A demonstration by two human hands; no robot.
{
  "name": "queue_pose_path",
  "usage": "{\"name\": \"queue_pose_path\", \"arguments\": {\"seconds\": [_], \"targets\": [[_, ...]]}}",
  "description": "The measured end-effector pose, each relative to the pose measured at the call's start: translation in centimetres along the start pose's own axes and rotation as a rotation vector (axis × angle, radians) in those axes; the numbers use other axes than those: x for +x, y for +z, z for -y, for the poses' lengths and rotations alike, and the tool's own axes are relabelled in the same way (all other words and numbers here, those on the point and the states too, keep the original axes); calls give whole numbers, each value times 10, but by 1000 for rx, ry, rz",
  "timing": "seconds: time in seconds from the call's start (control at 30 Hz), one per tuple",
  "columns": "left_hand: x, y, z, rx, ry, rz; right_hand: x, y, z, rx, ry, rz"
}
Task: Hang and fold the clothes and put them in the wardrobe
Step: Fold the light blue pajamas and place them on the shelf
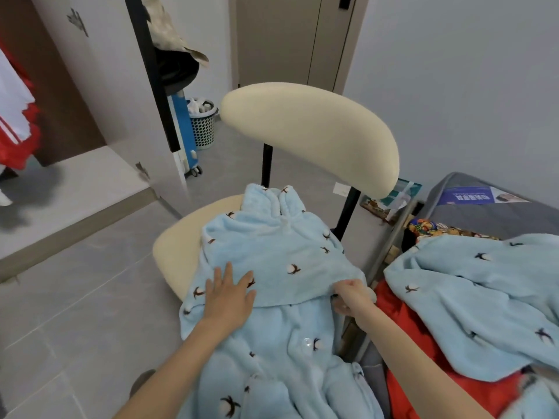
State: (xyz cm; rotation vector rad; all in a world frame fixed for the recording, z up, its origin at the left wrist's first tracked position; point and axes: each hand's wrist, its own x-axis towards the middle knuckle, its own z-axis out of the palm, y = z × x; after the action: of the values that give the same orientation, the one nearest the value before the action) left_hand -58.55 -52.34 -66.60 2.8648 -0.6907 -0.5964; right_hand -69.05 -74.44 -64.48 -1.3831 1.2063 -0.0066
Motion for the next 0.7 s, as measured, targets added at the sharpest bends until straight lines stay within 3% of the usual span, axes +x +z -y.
{"name": "queue_pose_path", "arguments": {"seconds": [0.07, 0.13, 0.3, 0.37, 0.5, 0.7], "targets": [[2, -4, 4, -18, -46, -58, 4, 11, 5, -313, -277, -77], [3, -7, 11, -66, -88, -114, 6, 27, 14, -462, -473, -43], [-1, -9, 45, -376, -160, -296, 11, 96, 41, -636, -755, 311], [-2, -7, 64, -443, -109, -243, 13, 127, 49, -666, -790, 382], [-10, 2, 86, -360, -17, -104, 22, 179, 63, -719, -818, 426], [-4, 1, 85, -201, 19, -355, 36, 217, 78, -835, -710, 484]]}}
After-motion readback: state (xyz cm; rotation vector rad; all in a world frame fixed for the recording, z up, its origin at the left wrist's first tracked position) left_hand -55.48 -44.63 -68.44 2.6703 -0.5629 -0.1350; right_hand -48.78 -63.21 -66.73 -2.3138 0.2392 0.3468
